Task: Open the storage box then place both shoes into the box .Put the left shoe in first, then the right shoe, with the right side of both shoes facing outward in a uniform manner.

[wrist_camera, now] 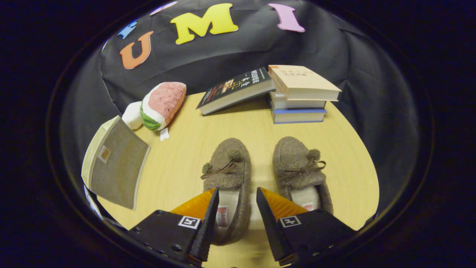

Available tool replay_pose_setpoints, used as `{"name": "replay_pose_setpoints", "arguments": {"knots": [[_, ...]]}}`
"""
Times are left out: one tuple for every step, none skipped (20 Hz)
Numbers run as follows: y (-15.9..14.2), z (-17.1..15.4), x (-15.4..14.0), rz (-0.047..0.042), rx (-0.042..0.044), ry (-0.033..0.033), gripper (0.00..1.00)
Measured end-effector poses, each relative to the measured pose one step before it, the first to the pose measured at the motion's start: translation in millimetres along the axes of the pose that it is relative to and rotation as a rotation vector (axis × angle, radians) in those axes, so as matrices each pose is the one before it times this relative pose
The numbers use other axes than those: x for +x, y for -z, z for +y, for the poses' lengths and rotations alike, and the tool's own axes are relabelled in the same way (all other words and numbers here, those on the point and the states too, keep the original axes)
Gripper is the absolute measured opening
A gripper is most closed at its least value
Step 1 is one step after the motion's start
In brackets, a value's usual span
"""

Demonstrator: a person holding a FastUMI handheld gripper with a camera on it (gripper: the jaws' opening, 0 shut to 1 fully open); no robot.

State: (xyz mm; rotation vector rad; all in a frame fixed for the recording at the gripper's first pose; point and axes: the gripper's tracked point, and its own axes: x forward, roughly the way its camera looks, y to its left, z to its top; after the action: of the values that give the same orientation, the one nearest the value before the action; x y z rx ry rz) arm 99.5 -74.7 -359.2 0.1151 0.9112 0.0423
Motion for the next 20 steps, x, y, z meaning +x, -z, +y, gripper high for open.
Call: {"name": "replay_pose_setpoints", "arguments": {"knots": [[3.86,-2.51,4.9,0.01711,0.00598,0.00822,0.68],[5.8,-0.78,3.89,0.02038,0.01087,-0.00162,0.64],[1.89,-2.66,3.33,0.01796,0.00397,0.0074,0.64],[4.85,-2.64,3.96,0.01333,0.0055,0.00201,0.57],[1.57,-1.6,-0.62,0.00952,0.00865,-0.00376,0.5],[5.07,0.09,4.92,0.00274,0.02101,-0.01507,0.42],[-0.37,3.84,2.98,0.02432,0.02505,-0.00779,0.28],[-0.27,-1.54,-0.46,0.0021,0.01446,-0.00493,0.14],[-0.4,-0.04,0.93,0.00601,0.00583,-0.00356,0.11],[0.47,-0.07,1.02,-0.00612,0.01308,-0.00025,0.11],[-1.79,0.22,-2.87,0.00813,0.01242,-0.00479,0.0],[0.38,-0.62,1.21,0.00242,0.01181,-0.00359,0.0],[-0.79,0.66,-0.92,0.00074,0.0179,-0.00324,0.0],[0.73,2.01,-2.65,0.00394,0.02098,-0.00993,0.0],[-0.92,2.0,-3.37,0.00267,0.02351,-0.00813,0.0],[-0.85,3.63,-4.72,0.0017,0.02356,-0.01028,0.0],[-2.08,2.92,-6.43,-0.00296,0.02742,-0.00451,0.0],[-2.16,3.22,-7.8,-0.00626,0.02825,-0.00505,0.0],[-3.1,5.21,-8.38,-0.01115,0.0249,-0.00609,0.0],[-2.75,7.27,-8.45,-0.01321,0.01631,-0.00723,0.0]]}}
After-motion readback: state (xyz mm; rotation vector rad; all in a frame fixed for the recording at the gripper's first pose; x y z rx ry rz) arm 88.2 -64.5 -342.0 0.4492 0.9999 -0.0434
